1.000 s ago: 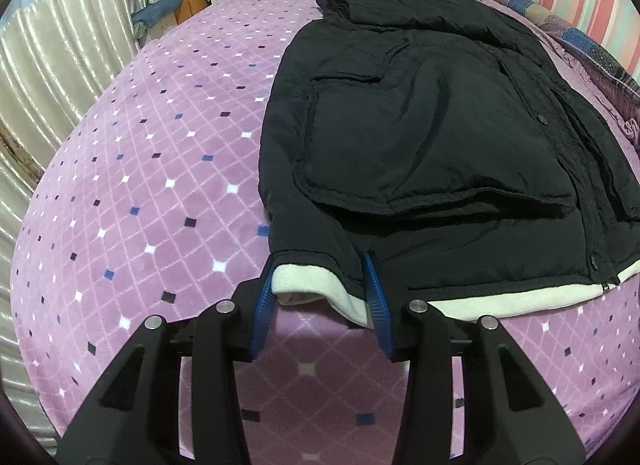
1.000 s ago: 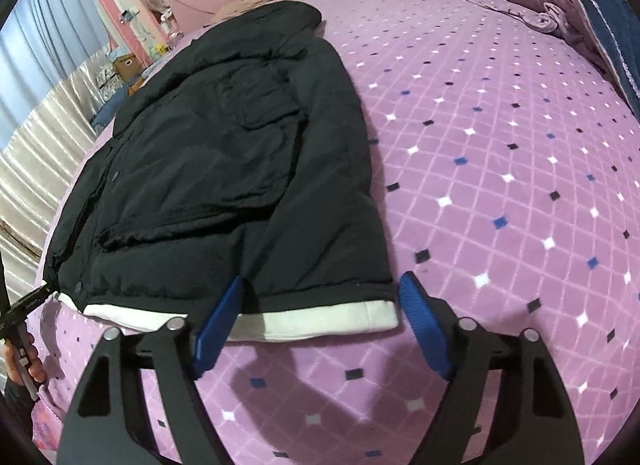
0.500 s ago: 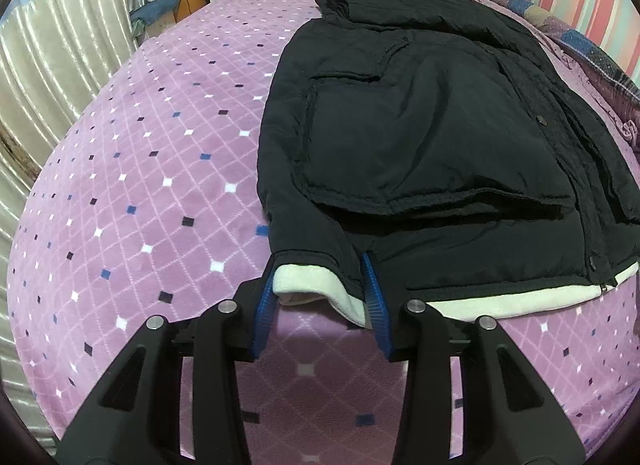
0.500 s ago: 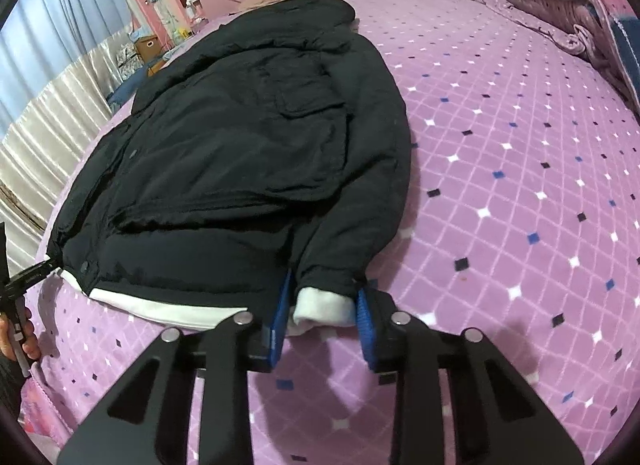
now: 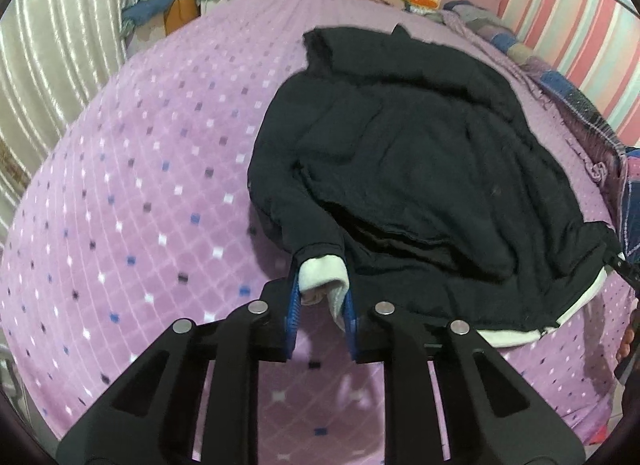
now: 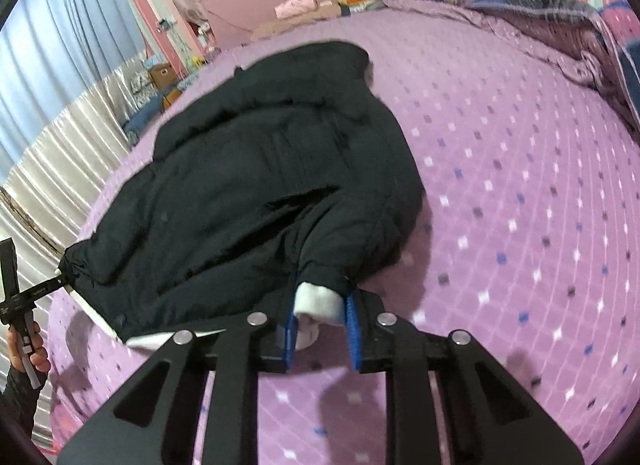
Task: Fold large clothes
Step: 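Lift the hem with both tools and fold it toward the collar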
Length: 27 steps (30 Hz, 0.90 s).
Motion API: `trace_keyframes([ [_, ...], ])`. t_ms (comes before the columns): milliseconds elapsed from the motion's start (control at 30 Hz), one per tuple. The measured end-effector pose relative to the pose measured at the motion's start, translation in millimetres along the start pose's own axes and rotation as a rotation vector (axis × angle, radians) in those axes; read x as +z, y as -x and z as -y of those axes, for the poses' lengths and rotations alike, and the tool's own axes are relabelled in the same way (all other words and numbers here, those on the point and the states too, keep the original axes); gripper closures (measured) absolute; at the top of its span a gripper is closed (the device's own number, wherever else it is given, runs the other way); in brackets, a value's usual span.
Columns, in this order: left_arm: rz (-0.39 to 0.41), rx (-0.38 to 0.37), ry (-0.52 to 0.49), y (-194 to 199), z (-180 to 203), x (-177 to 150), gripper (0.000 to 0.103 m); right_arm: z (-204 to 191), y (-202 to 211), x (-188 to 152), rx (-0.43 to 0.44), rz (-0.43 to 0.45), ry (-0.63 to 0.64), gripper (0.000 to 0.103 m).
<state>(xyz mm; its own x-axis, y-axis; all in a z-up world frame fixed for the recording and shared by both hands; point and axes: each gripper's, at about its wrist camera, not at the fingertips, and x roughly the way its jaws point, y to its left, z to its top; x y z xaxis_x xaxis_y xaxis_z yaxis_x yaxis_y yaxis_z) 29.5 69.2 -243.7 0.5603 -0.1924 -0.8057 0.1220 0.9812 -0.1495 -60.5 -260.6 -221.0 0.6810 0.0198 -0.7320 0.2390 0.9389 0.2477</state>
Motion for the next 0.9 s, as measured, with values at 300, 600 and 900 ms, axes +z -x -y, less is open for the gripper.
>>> trace_keyframes([
  [300,0.041,0.032,-0.047,4,17,50,0.087,-25,-7,48,0.007,0.063,0.042,0.083],
  [600,0.033,0.048,-0.056,-14,23,93,0.089,-42,-19,85,-0.021,0.065,0.07,0.083],
  [900,0.012,0.073,-0.037,-49,22,140,0.091,-45,-48,130,-0.052,0.052,0.044,0.083],
])
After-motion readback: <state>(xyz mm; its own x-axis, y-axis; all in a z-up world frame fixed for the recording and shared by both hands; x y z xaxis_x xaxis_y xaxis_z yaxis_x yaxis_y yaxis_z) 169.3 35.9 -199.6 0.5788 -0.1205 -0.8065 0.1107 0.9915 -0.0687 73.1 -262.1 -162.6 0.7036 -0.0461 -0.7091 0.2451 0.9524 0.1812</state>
